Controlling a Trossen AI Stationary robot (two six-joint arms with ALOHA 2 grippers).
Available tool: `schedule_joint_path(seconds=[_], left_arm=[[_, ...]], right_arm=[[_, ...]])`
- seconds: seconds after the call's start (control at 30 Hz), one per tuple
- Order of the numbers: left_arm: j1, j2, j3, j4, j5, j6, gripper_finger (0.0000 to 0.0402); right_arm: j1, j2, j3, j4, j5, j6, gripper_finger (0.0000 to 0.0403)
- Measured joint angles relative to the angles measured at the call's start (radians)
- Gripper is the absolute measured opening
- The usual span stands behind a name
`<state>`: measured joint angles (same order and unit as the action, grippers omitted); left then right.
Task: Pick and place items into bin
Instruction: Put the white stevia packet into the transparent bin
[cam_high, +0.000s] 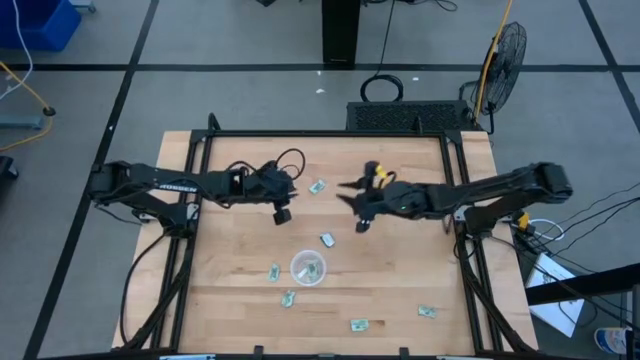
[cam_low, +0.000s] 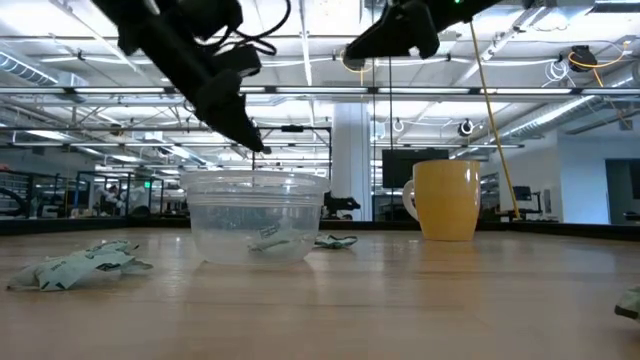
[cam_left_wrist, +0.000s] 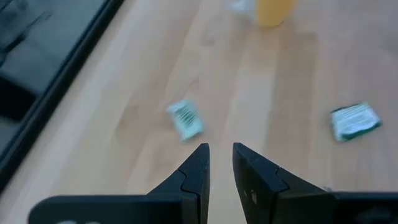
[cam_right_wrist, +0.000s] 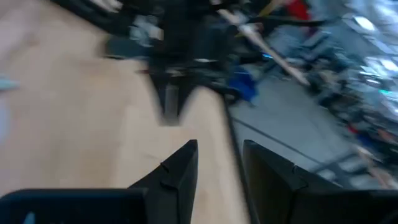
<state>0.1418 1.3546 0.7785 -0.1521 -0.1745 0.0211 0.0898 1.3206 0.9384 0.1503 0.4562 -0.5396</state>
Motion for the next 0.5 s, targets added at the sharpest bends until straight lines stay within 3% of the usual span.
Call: schedule_joint_path(seconds=[0.2, 0.37, 0.5], left_arm=[[0.041, 0.057, -0.115, 0.206, 0.054, 0.04, 0.0076], [0.075, 0.177, -0.109, 0.281, 0.053, 0.005, 0.0077], [0.09, 0.279, -0.058, 0.311, 0.053, 0.047, 0.0093]], right_arm=[[-0.012, -0.106, -0.055, 0.004, 0.127, 0.002, 0.0116], [-0.038, -0.154, -0.12, 0.025, 0.155, -0.002, 0.0116], [-0.073, -0.164, -0.154, 0.145, 0.227, -0.097, 0.0122]])
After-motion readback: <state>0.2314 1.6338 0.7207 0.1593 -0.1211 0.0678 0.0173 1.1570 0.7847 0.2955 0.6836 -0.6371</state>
